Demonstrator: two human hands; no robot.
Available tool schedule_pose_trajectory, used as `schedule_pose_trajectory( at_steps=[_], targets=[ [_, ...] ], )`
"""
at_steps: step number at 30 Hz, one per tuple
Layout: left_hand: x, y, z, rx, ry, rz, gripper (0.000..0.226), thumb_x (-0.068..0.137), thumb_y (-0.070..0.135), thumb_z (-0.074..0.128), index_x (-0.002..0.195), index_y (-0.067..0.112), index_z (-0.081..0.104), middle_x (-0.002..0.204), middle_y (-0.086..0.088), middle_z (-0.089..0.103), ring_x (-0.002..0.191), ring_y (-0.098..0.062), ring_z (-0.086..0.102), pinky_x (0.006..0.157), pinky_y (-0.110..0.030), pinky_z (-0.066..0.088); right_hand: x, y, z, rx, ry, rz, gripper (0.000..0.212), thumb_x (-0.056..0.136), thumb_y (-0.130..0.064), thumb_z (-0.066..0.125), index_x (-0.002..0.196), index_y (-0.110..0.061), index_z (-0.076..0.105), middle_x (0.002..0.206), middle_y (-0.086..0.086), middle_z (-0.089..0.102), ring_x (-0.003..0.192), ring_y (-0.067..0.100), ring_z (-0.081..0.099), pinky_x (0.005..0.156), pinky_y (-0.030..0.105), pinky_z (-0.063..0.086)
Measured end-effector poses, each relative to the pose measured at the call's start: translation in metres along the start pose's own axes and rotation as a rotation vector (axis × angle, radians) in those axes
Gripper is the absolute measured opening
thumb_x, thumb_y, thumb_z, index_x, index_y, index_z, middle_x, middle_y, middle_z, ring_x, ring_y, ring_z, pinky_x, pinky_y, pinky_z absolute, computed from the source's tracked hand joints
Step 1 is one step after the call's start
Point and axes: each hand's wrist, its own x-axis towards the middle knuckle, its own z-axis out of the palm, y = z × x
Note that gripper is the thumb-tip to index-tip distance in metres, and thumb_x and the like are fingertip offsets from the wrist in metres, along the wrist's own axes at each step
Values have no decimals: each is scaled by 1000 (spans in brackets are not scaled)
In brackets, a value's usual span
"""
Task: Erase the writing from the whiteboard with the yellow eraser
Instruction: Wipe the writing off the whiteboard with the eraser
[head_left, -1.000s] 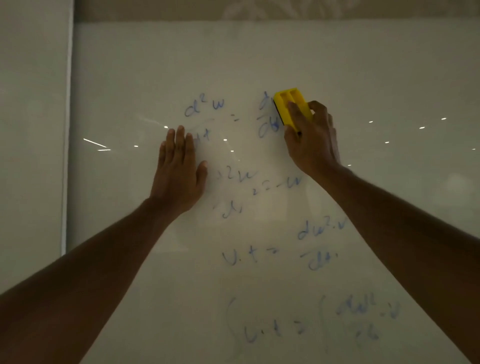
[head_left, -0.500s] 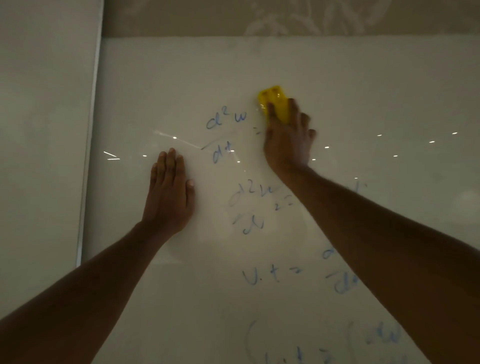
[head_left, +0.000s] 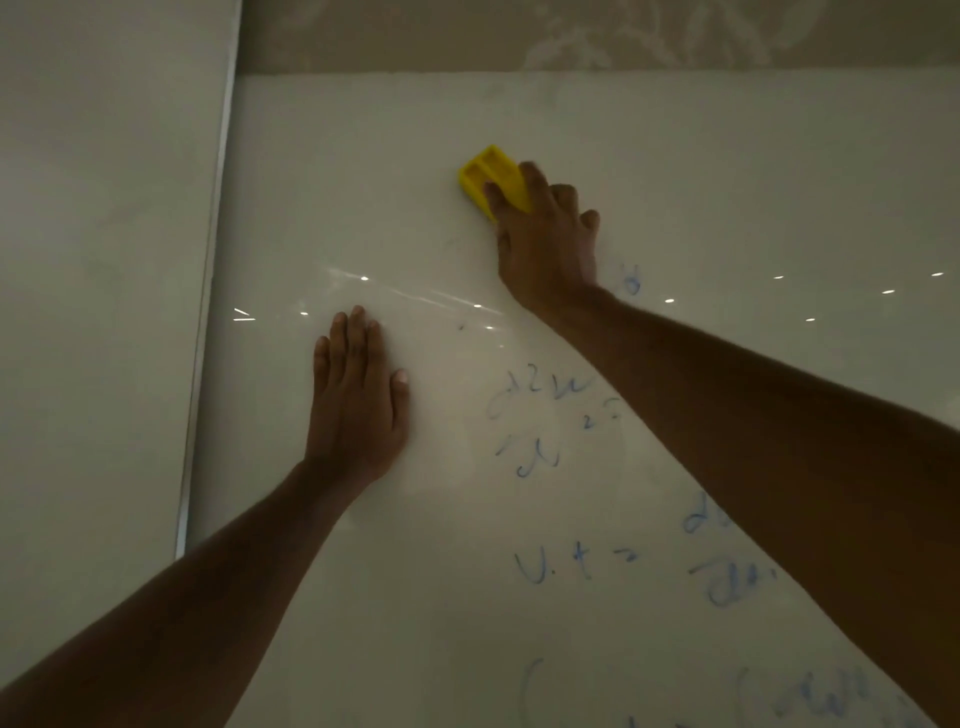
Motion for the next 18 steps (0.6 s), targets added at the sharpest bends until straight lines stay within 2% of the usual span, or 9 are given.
schedule_pose_trajectory(
  at_steps=[3, 5, 7, 9, 11, 15, 16, 17, 18],
  targets=[
    [-1, -1, 1, 19, 1, -42, 66, 102, 29, 28, 152, -13, 33, 162, -35, 28, 152, -52, 24, 124, -67, 16, -44, -19, 8, 68, -113, -337, 51, 102, -35, 37, 153, -38, 36, 164, 7, 27, 133, 38, 39, 100, 48, 31],
    [-2, -3, 1, 8, 1, -58, 65, 103, 28, 26, 152, -14, 33, 161, -36, 27, 152, -53, 23, 124, -68, 18, -79, -18, 14, -5, -117, -559, 50, 101, -35, 44, 151, -39, 41, 161, 8, 34, 129, 37, 45, 93, 47, 37],
    [-3, -6, 2, 2, 15, -49, 63, 103, 26, 27, 150, -16, 34, 160, -38, 29, 151, -54, 24, 123, -68, 21, -95, -1, 18, -28, -86, -694, 50, 97, -32, 52, 147, -39, 47, 157, 9, 42, 123, 35, 52, 85, 42, 39],
    [-3, -6, 2, 9, 20, -44, 63, 102, 24, 28, 150, -16, 35, 160, -38, 29, 151, -55, 25, 123, -67, 21, -89, 23, 16, -56, -57, -753, 53, 96, -30, 54, 147, -37, 47, 156, 11, 44, 121, 35, 54, 84, 41, 40],
    [-2, -6, 3, 15, 19, -44, 64, 101, 24, 28, 151, -15, 33, 161, -37, 28, 152, -54, 25, 124, -66, 21, -71, 50, 13, -66, 15, -588, 58, 95, -26, 55, 150, -38, 42, 156, 12, 41, 120, 40, 54, 86, 47, 42],
    [-2, -6, 4, 23, 7, -46, 66, 100, 26, 27, 153, -13, 30, 163, -35, 26, 153, -52, 22, 125, -67, 18, -41, 90, 1, 30, 168, 202, 55, 97, -27, 50, 150, -38, 41, 161, 8, 31, 127, 41, 43, 95, 51, 39],
    [-2, -5, 4, 28, 1, -45, 66, 100, 26, 27, 153, -13, 30, 163, -34, 26, 153, -52, 22, 124, -67, 18, -41, 90, 0, 50, 174, 311, 55, 97, -28, 50, 150, -38, 41, 163, 6, 29, 129, 40, 42, 96, 50, 38],
    [-1, -4, 4, 32, -5, -41, 66, 100, 27, 27, 153, -13, 30, 163, -34, 26, 154, -52, 21, 124, -67, 17, -46, 85, -1, 56, 164, 331, 56, 97, -27, 50, 151, -39, 40, 163, 5, 28, 129, 39, 41, 96, 49, 37],
    [0, -2, 3, 34, -12, -32, 66, 100, 27, 27, 153, -13, 30, 163, -34, 26, 154, -52, 21, 124, -67, 16, -56, 77, -1, 49, 140, 270, 57, 96, -27, 49, 151, -41, 39, 163, 5, 28, 127, 39, 42, 96, 49, 38]
  ],
)
